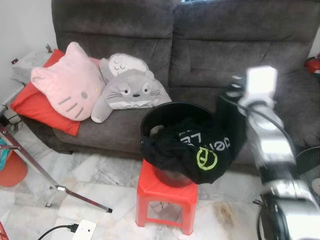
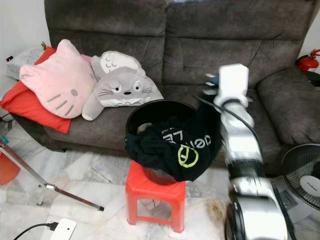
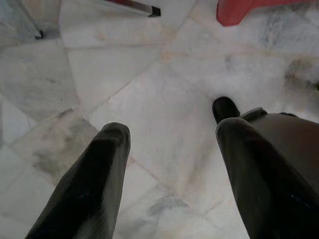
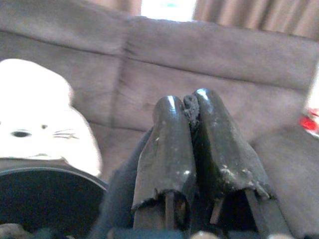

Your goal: Hang hanger

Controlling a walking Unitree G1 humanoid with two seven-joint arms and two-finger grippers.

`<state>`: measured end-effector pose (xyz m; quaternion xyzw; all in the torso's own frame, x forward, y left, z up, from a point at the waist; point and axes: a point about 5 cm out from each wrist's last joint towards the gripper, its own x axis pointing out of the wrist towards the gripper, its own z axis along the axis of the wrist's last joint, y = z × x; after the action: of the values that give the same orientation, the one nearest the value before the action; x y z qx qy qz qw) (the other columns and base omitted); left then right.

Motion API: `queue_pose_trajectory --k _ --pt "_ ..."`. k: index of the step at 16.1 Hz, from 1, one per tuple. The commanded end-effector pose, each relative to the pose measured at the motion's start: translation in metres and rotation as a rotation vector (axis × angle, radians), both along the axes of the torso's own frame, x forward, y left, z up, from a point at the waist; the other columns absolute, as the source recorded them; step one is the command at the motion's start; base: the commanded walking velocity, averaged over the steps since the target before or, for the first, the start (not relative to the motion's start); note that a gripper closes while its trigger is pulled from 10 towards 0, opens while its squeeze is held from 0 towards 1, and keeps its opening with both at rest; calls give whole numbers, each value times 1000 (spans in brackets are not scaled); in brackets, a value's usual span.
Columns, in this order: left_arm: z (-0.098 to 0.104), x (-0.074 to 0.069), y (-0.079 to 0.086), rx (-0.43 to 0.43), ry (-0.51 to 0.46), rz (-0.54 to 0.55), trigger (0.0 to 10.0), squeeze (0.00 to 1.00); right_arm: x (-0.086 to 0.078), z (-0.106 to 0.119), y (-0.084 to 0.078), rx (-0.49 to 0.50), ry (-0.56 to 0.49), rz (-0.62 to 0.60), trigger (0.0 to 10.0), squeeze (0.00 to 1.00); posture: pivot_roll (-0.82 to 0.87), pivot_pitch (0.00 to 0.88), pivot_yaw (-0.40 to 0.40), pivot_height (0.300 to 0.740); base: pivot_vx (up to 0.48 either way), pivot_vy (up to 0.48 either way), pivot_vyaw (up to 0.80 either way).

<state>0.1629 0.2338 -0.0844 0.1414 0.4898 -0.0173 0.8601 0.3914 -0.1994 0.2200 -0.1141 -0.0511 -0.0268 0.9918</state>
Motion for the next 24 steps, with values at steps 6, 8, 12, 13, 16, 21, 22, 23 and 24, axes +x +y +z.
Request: queue_pose_trajectory --k 6,8,12,13,16,21,22,23,24 --pt "0 -2 4 23 11 5 10000 0 19 7 54 -213 48 361 0 0 -106 0 19 740 0 0 0" --pt "0 -2 5 34 14 6 10000 0 23 10 48 -258 50 329 0 0 -104 0 21 740 0 0 0" --pt "0 -2 5 37 23 -2 10000 0 24 -15 26 -315 235 200 10000 0 -103 0 20 740 0 0 0" --pt "0 -3 5 36 25 -2 10000 0 21 -31 26 -298 291 197 10000 0 -99 0 20 740 0 0 0" --pt "-1 -3 5 34 38 -13 10000 0 11 -65 35 -207 382 233 10000 0 -100 0 22 740 0 0 0" --pt "-1 -3 4 33 41 -16 10000 0 7 -78 43 -152 390 245 10000 1000 -98 0 22 740 0 0 0" --pt "-1 -3 4 33 42 -15 10000 0 9 -69 41 -112 343 228 10000 1000 -96 0 21 740 0 0 0" --pt "-1 -3 4 33 43 -16 10000 0 10 -66 40 -107 326 219 10000 1000 -99 0 22 740 0 0 0" --pt "-1 -3 4 32 44 -17 10000 0 12 -60 38 -94 305 207 10000 1000 -103 0 23 740 0 0 0"
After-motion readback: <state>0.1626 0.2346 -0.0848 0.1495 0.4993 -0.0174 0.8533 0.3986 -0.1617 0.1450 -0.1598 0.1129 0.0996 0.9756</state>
